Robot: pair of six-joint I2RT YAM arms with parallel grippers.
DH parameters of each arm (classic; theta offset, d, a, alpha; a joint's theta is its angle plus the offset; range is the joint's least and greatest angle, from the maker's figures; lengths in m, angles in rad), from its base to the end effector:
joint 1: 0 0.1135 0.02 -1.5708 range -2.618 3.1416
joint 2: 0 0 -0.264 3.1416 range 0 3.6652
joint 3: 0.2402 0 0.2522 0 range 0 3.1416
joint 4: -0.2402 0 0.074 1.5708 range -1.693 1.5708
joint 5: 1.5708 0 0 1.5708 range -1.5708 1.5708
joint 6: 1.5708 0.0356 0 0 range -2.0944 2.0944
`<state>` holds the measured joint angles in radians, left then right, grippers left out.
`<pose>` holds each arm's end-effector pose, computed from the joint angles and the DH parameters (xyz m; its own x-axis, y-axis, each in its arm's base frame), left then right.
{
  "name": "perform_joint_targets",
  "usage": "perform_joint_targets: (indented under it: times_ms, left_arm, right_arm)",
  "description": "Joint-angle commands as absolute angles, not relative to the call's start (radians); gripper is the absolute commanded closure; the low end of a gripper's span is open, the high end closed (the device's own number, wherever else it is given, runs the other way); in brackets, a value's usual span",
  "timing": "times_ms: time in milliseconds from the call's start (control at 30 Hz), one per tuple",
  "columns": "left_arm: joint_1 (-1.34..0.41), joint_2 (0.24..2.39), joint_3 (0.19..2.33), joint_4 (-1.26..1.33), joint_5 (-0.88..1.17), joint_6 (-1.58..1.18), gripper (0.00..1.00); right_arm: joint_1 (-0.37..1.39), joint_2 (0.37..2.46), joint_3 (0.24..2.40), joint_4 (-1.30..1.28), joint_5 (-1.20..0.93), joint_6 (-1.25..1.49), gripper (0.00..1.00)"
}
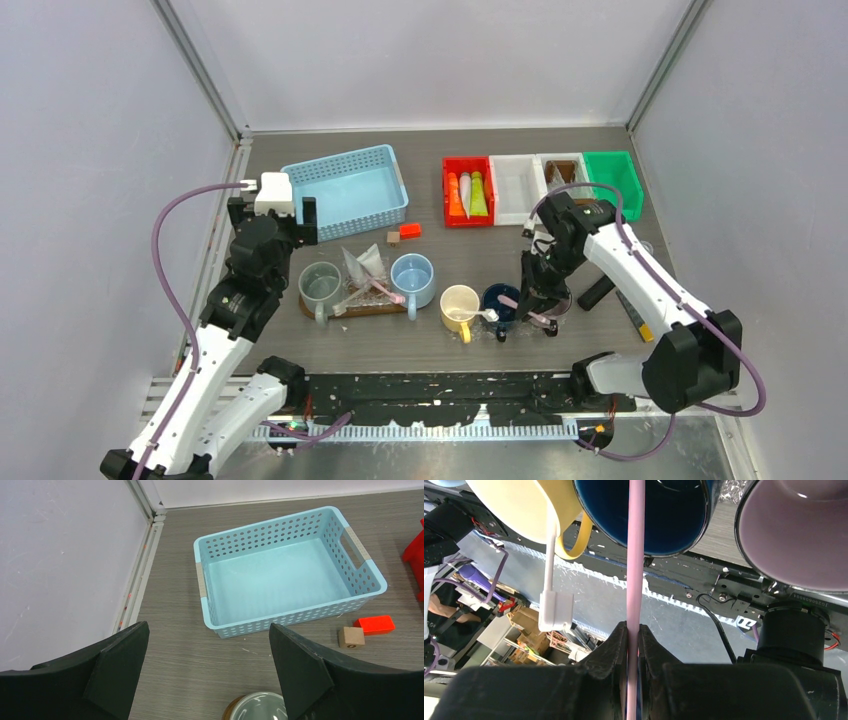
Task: Prepare toiletry sets of a toothbrush and toothpaste on the tray
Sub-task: Place the toothbrush in the cup.
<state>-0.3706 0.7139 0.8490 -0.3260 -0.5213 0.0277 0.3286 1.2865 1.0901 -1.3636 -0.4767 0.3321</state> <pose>0.1538 -0.0407 0.3589 -0.1807 0.0960 -0.9788 -0.1367 0.9831 0.1217 0.1831 0.0797 0.2723 -0.9897 -0.0314 0.1394 0.0331 0.8987 0.4373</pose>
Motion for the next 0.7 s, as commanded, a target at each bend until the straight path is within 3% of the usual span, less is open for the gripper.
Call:
perform_joint_targets:
  times_ms: [0, 200, 367, 667]
  left_arm:
    - [-0.364, 0.714, 0.849, -0.271, -0.508, 0.021, 0.07]
    - [-0.364, 0.717, 0.848, -0.272, -0.507, 0.020, 0.07]
    - [-0.364, 0.722, 0.850, -0.271, -0.507, 0.019, 0.07]
    - [-0.364, 0.730, 0.851, -0.273, -0.506, 0.020, 0.07]
  right_arm:
    - [0.337, 1.313, 1.081, -1.282, -0.473, 0.353, 0.86]
    - [0.339, 1.362, 1.052, -1.206, -0.466, 0.361, 0.79]
    - [0.341, 1.367, 1.061, -1.208, -0.429, 0.355, 0.67]
    - [0.341, 1.318, 1.239, -1.309, -0.231, 0.351, 0.53]
